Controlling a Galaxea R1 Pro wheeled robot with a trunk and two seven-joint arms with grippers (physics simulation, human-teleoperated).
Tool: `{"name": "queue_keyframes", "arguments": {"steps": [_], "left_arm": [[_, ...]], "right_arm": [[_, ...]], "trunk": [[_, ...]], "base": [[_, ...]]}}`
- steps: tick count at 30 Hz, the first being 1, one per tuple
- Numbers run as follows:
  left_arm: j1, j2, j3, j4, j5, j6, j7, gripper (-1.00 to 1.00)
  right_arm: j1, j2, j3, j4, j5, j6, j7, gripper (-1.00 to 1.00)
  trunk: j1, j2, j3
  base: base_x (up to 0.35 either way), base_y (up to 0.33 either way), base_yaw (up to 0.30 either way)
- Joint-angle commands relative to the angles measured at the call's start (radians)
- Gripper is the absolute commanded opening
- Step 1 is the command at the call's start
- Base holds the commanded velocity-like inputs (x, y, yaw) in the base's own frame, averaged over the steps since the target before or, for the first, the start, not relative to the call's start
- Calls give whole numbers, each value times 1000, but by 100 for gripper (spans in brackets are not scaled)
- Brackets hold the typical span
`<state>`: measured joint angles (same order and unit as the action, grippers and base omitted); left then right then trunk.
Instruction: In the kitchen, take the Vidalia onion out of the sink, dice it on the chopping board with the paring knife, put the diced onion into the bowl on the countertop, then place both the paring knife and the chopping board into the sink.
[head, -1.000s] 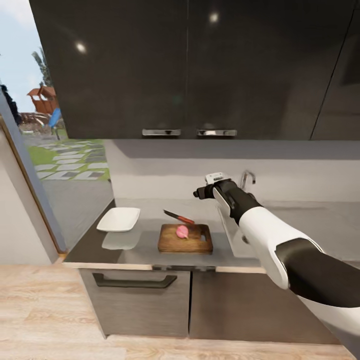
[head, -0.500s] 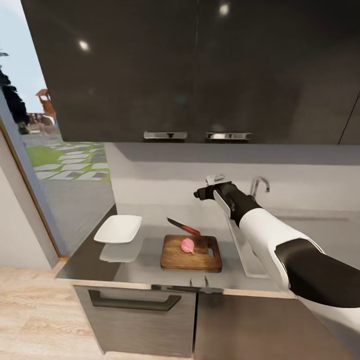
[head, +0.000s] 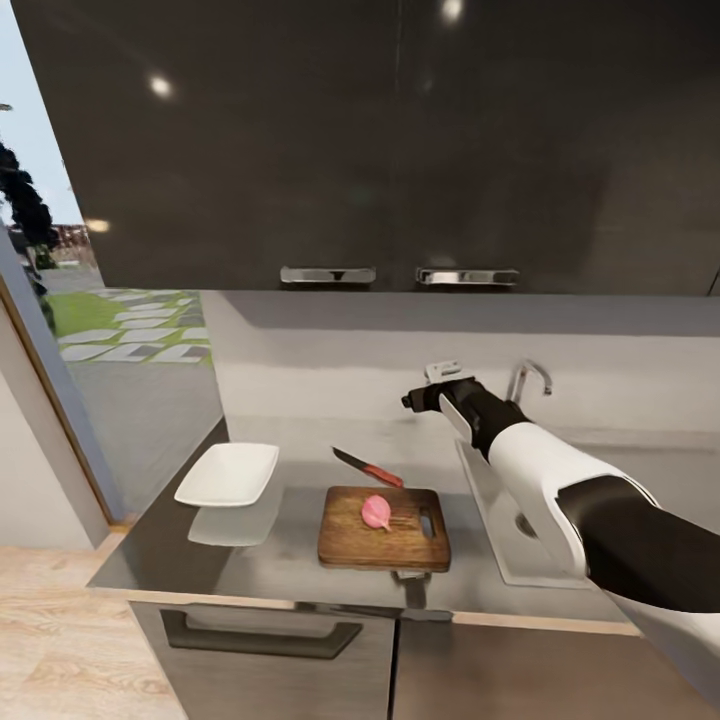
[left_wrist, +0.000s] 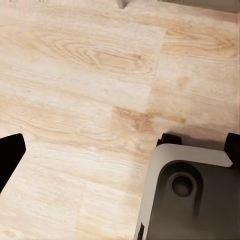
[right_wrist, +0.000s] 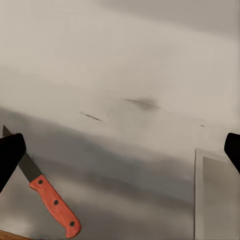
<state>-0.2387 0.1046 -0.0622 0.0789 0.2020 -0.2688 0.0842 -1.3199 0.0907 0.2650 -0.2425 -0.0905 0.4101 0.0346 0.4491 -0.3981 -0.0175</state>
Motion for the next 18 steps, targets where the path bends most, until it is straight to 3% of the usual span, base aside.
{"name": "queue_keyframes", "arguments": {"steps": [1,11,18], "left_arm": [[-2,0,-7,4,7,-6,1,100],[-2,-1,-7,4,7,-6,1,100],[1,4,-11,2,4,-26,-4,100]], "right_arm": [[-1,-1,8,6,-9,-5,-1,100],[1,0,9,21,-9,-32,4,100],[-39,31,0,-19,-19,-27,4,100]], "trunk": [[1,-2,-2],[1,-2,-2],[1,-2,-2]], "base": [[165,0,0],[170,0,0],[0,0,0]]}}
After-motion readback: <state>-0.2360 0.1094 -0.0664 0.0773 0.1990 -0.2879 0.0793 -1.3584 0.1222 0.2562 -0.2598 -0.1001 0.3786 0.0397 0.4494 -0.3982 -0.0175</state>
